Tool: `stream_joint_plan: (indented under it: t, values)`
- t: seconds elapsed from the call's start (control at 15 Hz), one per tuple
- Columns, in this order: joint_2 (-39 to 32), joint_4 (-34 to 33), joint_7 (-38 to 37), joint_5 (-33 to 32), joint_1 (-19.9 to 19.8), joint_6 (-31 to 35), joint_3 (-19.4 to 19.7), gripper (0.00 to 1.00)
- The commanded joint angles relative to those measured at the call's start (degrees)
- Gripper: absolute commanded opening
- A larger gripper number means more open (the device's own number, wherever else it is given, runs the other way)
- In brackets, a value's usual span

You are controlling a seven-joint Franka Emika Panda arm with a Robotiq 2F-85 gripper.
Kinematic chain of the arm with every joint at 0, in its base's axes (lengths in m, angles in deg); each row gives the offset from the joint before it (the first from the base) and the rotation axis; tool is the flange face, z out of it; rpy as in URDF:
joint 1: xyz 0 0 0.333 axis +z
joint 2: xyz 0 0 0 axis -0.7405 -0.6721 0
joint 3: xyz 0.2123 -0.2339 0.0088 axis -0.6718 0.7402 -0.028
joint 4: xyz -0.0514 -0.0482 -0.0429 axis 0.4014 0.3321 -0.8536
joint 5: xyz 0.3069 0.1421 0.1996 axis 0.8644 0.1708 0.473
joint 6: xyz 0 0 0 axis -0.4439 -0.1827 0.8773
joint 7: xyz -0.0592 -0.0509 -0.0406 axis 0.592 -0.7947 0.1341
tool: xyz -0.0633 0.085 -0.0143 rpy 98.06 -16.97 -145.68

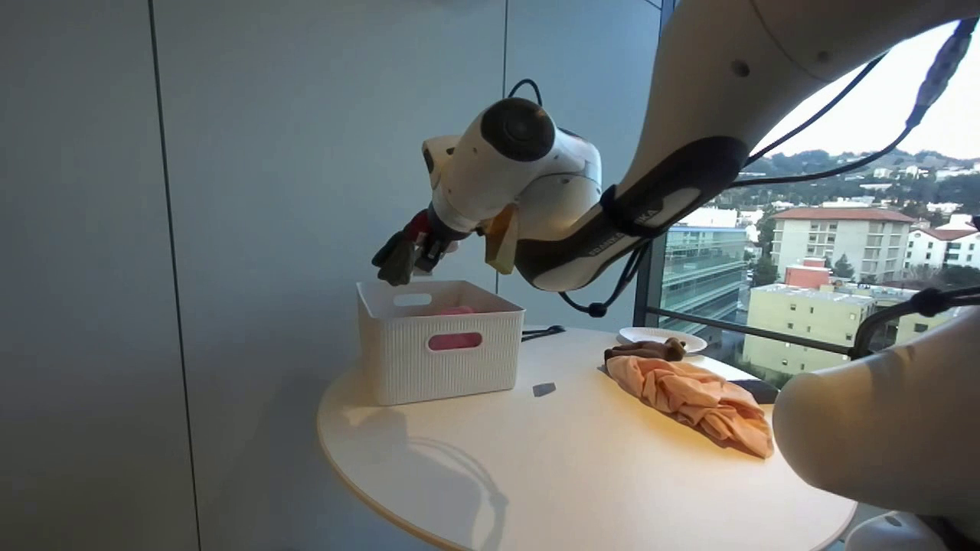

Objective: Put all the clothing and two plush toys into the basket

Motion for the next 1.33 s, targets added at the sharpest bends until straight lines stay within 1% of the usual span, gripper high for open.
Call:
stream_joint_plan:
  t: [0.0,0.13,0.27,0.33,0.4,0.47,0.6,0.67,0.8,1.0,1.13,1.27]
  values:
    - [-0.1,-10.3,-10.5,-0.8,-15.4,-5.8,-11.5,0.10]
    - [0.6,-13.7,-15.4,-0.9,-23.7,-9.4,-17.6,0.10]
    - [2.0,-16.9,-18.8,0.3,-32.3,-12.9,-23.7,0.14]
    - [2.5,-18.4,-19.4,1.5,-36.6,-15.3,-27.1,0.37]
    - [3.6,-18.9,-16.4,5.6,-39.6,-16.7,-29.7,0.37]
    - [3.3,-19.4,-14.7,7.0,-41.8,-17.2,-31.8,0.44]
    - [2.5,-18.6,-9.9,11.5,-42.4,-17.7,-33.1,0.57]
    - [1.8,-17.8,-7.1,13.6,-41.5,-17.6,-32.8,0.64]
    - [2.9,-15.9,-3.8,17.2,-38.7,-16.1,-29.7,0.79]
    - [6.2,-12.0,-1.7,20.2,-31.7,-12.5,-21.3,0.99]
    - [9.7,-8.3,-1.6,21.8,-26.4,-9.4,-14.3,1.00]
    - [11.3,-3.7,-0.7,24.2,-20.4,-9.1,-8.1,1.00]
